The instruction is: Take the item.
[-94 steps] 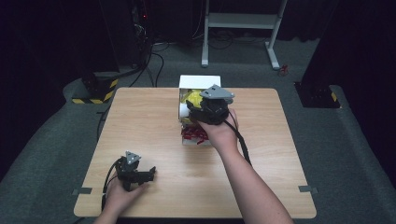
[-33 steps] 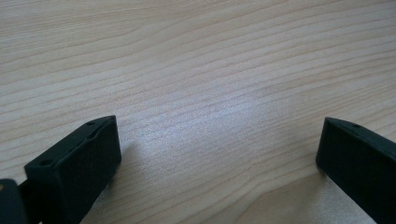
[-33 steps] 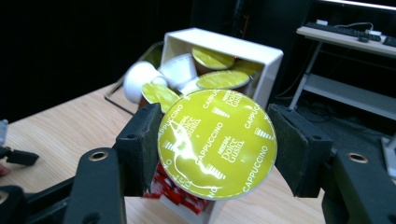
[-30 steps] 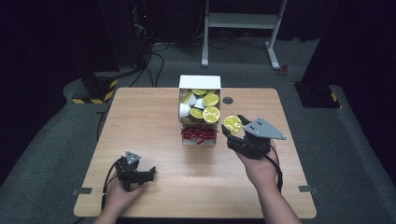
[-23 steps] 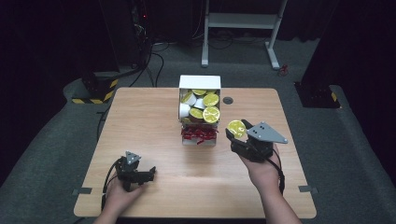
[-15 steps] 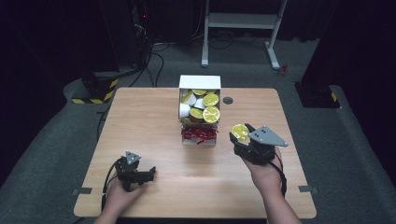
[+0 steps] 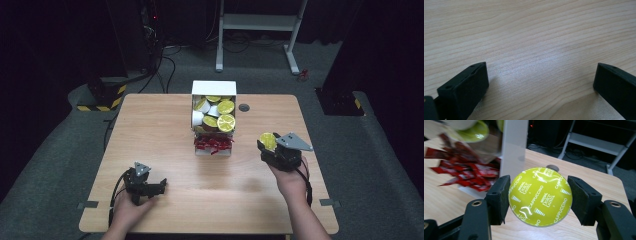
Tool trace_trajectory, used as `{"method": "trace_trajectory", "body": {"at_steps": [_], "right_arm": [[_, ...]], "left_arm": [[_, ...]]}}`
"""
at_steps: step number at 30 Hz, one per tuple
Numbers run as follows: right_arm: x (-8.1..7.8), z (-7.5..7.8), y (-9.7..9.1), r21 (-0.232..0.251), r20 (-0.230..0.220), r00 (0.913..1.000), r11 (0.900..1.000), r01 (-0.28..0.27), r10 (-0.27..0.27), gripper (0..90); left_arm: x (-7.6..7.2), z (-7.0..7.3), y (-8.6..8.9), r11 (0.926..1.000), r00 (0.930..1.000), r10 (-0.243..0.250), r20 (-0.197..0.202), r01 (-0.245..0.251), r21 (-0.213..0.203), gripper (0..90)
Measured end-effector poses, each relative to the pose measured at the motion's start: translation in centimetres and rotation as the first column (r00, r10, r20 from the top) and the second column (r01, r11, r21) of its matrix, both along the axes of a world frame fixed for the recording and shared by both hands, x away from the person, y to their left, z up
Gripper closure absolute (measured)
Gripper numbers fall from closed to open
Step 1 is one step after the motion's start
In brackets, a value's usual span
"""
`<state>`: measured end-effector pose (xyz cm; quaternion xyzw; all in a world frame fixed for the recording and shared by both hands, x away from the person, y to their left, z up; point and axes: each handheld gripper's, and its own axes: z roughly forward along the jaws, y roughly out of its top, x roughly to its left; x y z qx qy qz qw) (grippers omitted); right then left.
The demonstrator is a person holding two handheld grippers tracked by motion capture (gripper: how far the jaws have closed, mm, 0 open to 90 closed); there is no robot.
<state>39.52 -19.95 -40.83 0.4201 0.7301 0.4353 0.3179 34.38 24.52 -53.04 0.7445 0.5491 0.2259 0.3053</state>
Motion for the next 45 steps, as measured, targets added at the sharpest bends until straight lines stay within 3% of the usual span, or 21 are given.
{"method": "trace_trajectory", "body": {"at_steps": [6,18,31,37,38,40,41,45], "right_arm": [[2.3,-1.4,-0.5,0.021,-0.050,0.9982,0.9992,0.035,-0.034,38.3],[5.9,-3.7,-0.7,0.017,-0.095,0.9875,0.9916,0.128,-0.126,38.3],[8.3,-4.8,-0.4,0.004,-0.111,0.9838,0.9899,0.142,-0.141,38.3],[9.2,-6.2,-0.1,-0.007,-0.156,0.9760,0.9883,0.153,-0.152,38.3],[9.3,-6.7,-0.1,-0.011,-0.179,0.9715,0.9877,0.156,-0.156,38.3],[9.4,-6.9,0.0,-0.016,-0.179,0.9715,0.9877,0.155,-0.156,38.3],[9.5,-7.4,0.0,-0.026,-0.199,0.9663,0.9866,0.161,-0.163,38.3],[9.5,-8.0,0.3,-0.040,-0.210,0.9646,0.9871,0.155,-0.160,38.3]], "left_arm": [[0.0,0.0,0.0,1.0000,1.0000,0.002,0.000,-0.002,-0.001,0.3],[-0.1,0.0,0.0,1.0000,1.0000,0.003,0.004,-0.003,-0.002,0.5],[-0.1,0.0,0.0,1.0000,1.0000,0.001,0.002,-0.001,-0.001,0.5],[-0.1,0.0,0.0,1.0000,1.0000,0.001,0.002,-0.001,0.000,0.5],[-0.1,0.0,-0.1,1.0000,1.0000,0.006,0.003,-0.006,-0.006,0.5],[-0.1,0.0,0.0,1.0000,1.0000,0.002,0.002,-0.002,-0.002,0.5],[-0.1,0.0,0.0,1.0000,1.0000,0.003,0.002,-0.003,-0.003,0.5],[-0.1,0.0,0.0,1.0000,1.0000,0.004,0.002,-0.004,-0.005,0.6]]}}
